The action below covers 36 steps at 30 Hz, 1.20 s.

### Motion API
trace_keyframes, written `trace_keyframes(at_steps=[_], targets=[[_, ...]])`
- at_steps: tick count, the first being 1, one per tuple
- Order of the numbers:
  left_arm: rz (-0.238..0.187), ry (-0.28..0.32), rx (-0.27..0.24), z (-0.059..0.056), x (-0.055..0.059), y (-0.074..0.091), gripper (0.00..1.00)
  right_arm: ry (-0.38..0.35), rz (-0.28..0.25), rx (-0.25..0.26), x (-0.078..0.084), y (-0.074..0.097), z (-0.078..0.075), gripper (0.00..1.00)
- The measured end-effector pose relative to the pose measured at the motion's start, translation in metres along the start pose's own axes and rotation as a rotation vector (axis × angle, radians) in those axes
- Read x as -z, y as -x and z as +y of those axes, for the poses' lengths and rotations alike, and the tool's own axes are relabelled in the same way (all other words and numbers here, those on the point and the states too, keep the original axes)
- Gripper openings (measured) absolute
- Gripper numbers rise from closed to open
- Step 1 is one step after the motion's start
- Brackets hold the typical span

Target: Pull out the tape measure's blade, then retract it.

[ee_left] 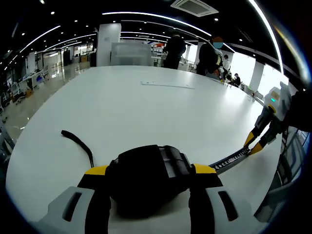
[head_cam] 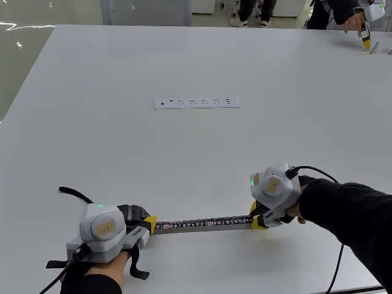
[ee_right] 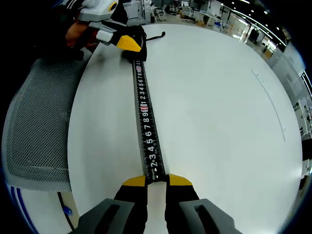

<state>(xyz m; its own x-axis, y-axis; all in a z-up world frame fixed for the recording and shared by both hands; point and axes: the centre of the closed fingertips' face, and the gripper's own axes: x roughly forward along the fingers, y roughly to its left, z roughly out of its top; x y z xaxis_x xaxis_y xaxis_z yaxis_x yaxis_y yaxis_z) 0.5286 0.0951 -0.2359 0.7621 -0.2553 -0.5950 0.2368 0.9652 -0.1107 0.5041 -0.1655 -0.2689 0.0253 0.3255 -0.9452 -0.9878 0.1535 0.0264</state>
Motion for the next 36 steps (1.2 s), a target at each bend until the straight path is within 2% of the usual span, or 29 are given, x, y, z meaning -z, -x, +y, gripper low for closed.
trace_keyframes(at_steps=[8, 17, 36], targets=[[0.002, 0.0, -0.003, 0.0, 0.0006, -0.0002, 0.61, 0.004, 0.004, -0.008, -0.002, -0.0005, 0.0, 0.09], [0.009, -0.001, -0.003, -0.0003, 0.0011, -0.0003, 0.61, 0.003, 0.037, -0.013, -0.0046, -0.003, -0.0002, 0.09], [0.022, 0.006, 0.004, -0.0001, 0.0013, -0.0018, 0.61, 0.04, 0.041, -0.011, -0.0091, -0.0038, 0.0011, 0.09]])
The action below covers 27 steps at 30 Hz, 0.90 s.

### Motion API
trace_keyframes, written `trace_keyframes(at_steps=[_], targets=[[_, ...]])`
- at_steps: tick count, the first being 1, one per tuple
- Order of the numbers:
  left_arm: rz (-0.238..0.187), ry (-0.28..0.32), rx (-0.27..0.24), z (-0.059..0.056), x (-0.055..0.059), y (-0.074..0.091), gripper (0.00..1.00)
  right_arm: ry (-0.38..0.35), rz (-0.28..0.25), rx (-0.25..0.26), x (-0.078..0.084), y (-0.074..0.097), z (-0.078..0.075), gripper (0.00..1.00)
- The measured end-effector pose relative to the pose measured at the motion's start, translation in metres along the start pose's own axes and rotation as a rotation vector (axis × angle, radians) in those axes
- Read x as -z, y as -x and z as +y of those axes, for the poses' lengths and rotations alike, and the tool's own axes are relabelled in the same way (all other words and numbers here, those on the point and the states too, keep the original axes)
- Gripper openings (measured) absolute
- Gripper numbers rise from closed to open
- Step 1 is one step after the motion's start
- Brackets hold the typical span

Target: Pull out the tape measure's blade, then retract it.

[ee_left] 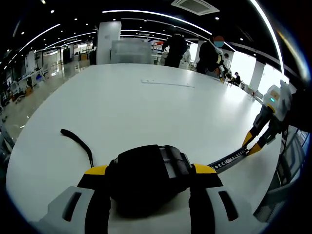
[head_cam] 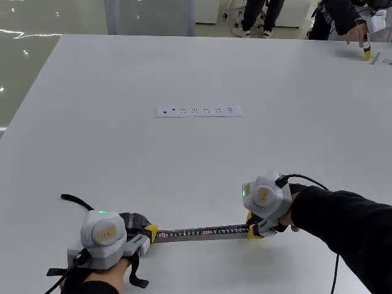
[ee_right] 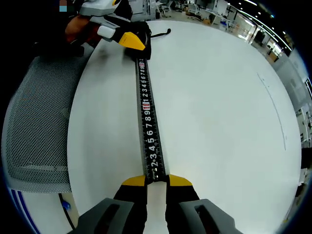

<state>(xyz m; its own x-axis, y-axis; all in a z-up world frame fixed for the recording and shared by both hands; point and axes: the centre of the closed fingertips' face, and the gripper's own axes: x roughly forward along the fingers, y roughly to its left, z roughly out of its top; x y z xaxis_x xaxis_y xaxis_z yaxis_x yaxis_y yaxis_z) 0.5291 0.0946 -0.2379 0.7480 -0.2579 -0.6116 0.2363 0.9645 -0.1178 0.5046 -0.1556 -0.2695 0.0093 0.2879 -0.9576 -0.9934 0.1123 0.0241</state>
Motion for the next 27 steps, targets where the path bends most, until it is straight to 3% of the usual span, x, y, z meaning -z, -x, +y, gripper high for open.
trace_keyframes(at_steps=[27], targets=[[0.013, 0.007, 0.002, -0.0001, -0.0002, -0.0012, 0.61, -0.019, 0.014, 0.002, -0.0077, -0.0022, -0.0002, 0.09]])
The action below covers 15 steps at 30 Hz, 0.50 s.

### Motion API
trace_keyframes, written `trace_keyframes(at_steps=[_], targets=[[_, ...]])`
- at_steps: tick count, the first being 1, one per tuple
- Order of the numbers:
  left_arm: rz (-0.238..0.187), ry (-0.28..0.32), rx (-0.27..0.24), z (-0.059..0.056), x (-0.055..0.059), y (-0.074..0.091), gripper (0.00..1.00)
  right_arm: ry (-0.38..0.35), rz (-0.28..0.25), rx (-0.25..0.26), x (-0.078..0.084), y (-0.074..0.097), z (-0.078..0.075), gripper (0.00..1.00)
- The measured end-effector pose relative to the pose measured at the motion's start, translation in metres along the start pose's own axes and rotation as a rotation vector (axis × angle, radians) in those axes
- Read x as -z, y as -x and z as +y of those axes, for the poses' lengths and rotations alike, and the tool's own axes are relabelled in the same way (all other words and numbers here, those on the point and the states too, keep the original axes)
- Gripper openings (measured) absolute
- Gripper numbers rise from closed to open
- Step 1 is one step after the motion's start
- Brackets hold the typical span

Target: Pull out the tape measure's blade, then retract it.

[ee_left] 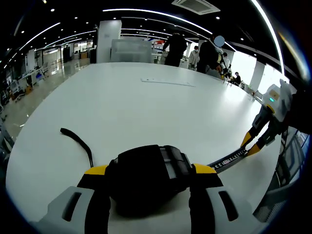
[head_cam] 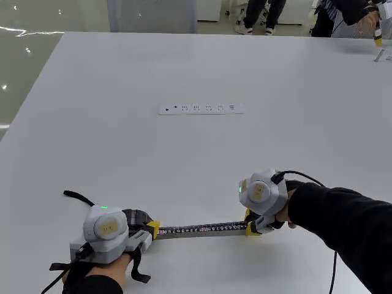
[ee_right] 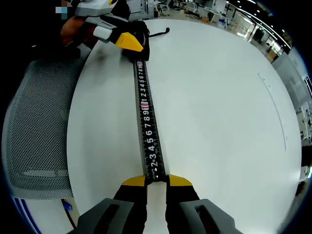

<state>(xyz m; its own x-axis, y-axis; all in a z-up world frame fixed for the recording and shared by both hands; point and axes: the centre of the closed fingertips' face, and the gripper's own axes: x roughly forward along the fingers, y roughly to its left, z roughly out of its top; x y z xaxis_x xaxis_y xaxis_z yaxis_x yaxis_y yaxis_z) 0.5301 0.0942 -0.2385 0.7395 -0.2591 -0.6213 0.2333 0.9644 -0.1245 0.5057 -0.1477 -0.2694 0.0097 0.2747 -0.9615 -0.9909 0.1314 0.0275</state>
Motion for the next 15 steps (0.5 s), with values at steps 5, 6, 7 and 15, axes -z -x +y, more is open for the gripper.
trace_keyframes(at_steps=[5, 6, 7, 15], targets=[[0.003, 0.001, 0.0, 0.0003, 0.0005, -0.0002, 0.61, -0.005, 0.001, -0.001, -0.0015, -0.0009, 0.0001, 0.1], [0.004, 0.001, 0.0, 0.0003, 0.0005, -0.0004, 0.61, -0.008, 0.001, 0.0, -0.0017, -0.0011, 0.0, 0.1], [0.004, 0.002, 0.0, 0.0002, 0.0003, -0.0006, 0.61, -0.01, 0.001, 0.001, -0.0019, -0.0012, -0.0001, 0.1], [0.011, 0.004, 0.001, 0.0007, 0.0002, -0.0006, 0.61, -0.019, 0.007, 0.005, -0.0052, -0.0022, 0.0, 0.09]])
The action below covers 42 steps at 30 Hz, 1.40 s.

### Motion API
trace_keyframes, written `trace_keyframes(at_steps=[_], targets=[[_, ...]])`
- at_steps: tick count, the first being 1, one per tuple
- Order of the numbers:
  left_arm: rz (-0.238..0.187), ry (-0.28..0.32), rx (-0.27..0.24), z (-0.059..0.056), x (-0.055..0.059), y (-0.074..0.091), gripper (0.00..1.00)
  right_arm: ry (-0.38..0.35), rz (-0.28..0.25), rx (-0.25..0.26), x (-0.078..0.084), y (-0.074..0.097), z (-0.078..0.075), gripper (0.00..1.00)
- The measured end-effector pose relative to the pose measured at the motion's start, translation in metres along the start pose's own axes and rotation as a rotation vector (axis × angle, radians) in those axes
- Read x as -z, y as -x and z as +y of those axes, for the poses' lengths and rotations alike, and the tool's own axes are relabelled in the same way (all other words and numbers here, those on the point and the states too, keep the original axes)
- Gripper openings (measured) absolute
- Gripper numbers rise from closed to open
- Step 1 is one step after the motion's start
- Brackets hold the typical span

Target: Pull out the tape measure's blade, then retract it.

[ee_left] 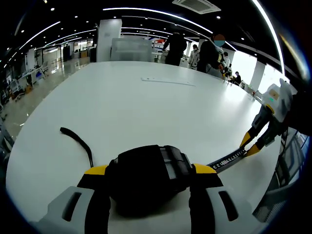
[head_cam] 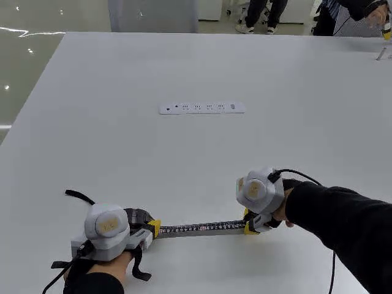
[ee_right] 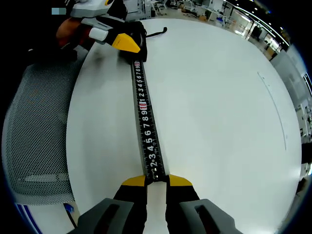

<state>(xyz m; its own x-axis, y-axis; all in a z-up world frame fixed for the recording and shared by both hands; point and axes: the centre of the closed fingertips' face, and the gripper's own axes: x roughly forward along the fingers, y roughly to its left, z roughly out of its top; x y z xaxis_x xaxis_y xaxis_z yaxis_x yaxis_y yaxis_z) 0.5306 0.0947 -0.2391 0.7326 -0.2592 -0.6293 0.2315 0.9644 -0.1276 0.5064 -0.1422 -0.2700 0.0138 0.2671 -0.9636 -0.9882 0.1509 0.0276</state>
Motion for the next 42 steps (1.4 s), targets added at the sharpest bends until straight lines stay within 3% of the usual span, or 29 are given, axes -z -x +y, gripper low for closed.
trace_keyframes(at_steps=[42], targets=[[0.01, 0.006, 0.009, -0.001, 0.001, 0.0, 0.61, -0.036, 0.004, 0.009, -0.014, -0.004, 0.001, 0.09]])
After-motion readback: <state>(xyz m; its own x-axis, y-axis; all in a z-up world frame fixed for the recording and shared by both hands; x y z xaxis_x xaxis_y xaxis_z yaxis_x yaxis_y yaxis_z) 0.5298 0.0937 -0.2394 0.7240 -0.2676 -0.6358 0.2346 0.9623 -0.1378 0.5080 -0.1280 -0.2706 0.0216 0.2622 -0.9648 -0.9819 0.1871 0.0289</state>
